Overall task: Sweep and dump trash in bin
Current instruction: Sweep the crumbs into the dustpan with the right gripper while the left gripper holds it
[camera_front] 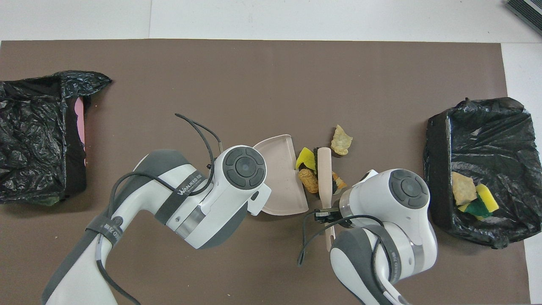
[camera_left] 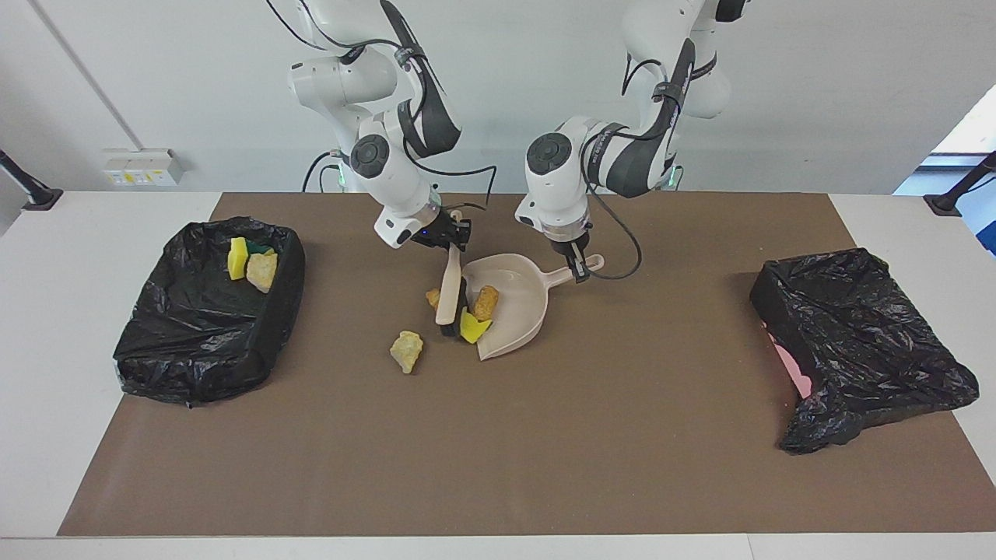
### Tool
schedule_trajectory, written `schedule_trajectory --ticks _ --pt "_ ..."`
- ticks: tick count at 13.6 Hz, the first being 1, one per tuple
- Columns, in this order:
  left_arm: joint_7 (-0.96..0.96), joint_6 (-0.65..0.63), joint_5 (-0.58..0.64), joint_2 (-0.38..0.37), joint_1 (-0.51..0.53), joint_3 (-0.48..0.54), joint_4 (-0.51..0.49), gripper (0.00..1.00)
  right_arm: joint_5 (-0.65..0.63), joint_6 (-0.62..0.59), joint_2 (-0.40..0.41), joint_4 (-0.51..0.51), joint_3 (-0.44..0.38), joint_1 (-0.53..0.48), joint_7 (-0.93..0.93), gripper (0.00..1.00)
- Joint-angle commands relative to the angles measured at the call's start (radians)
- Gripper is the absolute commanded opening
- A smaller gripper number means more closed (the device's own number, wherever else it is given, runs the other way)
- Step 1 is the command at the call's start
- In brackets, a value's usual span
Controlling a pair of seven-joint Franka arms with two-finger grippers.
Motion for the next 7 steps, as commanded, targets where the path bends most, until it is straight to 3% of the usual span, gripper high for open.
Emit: schedule_trajectory --ticks 1,3,7 --pt "0.013 -0.015 0.019 -0.031 -0.01 0.005 -0.032 0.0 0.073 -0.138 0.021 0.128 -0.009 -0.033 -0.014 0.0" --pt "0.012 -0.015 0.017 -0.031 -0.011 0.005 -0.032 0.0 0.012 -0.348 0.015 0.216 -0.014 -0.143 -0.044 0.0" --pt "0.009 -0.014 0.016 -0.038 -0.013 0.005 -0.041 0.0 -0.466 -0.429 0.009 0.23 -0.008 -0.161 -0.196 0.0"
